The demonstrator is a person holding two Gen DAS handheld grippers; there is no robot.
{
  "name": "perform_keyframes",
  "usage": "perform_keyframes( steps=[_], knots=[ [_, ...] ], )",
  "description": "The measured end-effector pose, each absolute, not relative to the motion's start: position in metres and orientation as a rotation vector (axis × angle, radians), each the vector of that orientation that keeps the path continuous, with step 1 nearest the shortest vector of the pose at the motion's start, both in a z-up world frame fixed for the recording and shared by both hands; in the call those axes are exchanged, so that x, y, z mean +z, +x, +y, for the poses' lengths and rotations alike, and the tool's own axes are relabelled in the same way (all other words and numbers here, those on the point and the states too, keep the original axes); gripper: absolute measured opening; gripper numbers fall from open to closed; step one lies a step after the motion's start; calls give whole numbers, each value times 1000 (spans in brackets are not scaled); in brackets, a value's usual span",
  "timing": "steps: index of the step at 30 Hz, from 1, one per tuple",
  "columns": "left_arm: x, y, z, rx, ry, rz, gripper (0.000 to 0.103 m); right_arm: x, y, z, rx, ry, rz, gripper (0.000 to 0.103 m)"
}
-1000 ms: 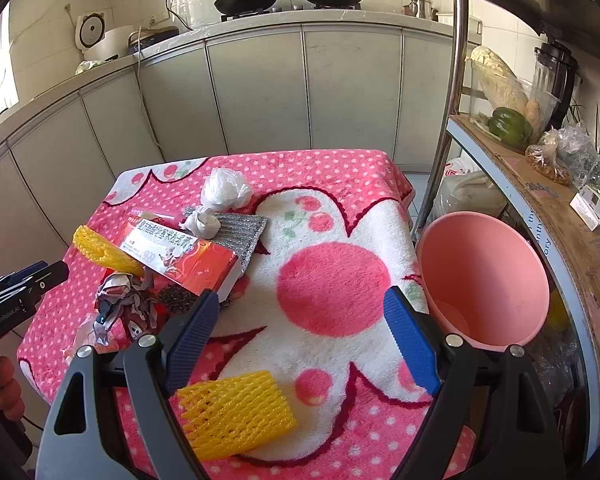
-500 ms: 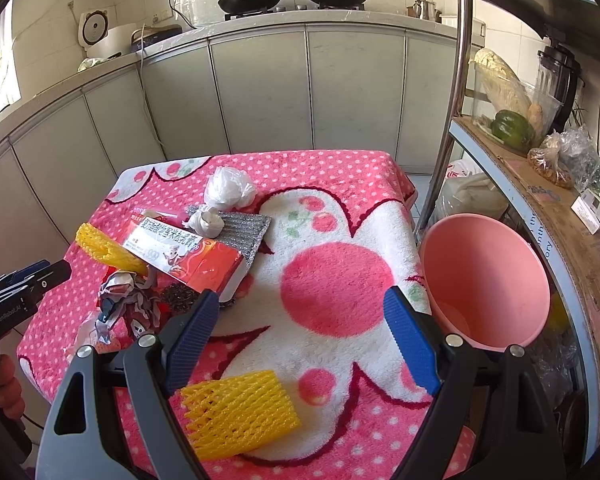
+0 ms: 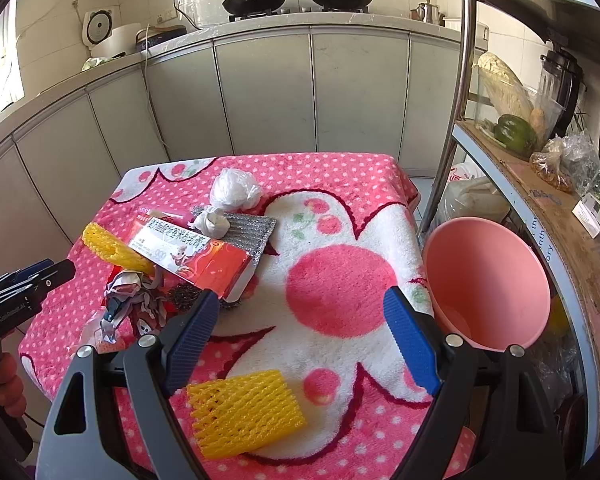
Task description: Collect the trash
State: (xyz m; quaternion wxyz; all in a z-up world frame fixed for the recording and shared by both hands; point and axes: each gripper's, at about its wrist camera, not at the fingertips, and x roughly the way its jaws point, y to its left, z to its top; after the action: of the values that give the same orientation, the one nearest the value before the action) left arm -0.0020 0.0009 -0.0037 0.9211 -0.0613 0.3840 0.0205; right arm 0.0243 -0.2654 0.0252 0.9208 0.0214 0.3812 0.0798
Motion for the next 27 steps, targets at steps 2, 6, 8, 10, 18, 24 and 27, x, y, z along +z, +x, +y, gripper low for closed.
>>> perform_keyframes(
  steps=[2, 6, 8, 10, 18, 24, 27],
  knots=[
    [-4, -2, 1, 42, -127, 789, 55, 26, 24, -266, 166, 43, 783, 85],
    [-3, -2, 1, 40, -127, 789, 55, 26, 23, -265, 166, 46, 784, 85],
    [-3, -2, 1, 40, -128, 790, 55, 25, 23, -265, 167, 45, 785, 85],
    [-3, -3, 1, 40, -127, 790, 55, 26, 23, -265, 169, 45, 785, 85],
    [-3, -4, 3, 41, -132, 791, 55, 27, 23, -264, 177, 43, 786, 85],
    [-3, -4, 5, 42, -133, 788, 55, 27, 23, -264, 179, 46, 786, 85],
    [-3, -5, 5, 43, -135, 790, 55, 27, 23, -263, 181, 43, 787, 85]
  ],
)
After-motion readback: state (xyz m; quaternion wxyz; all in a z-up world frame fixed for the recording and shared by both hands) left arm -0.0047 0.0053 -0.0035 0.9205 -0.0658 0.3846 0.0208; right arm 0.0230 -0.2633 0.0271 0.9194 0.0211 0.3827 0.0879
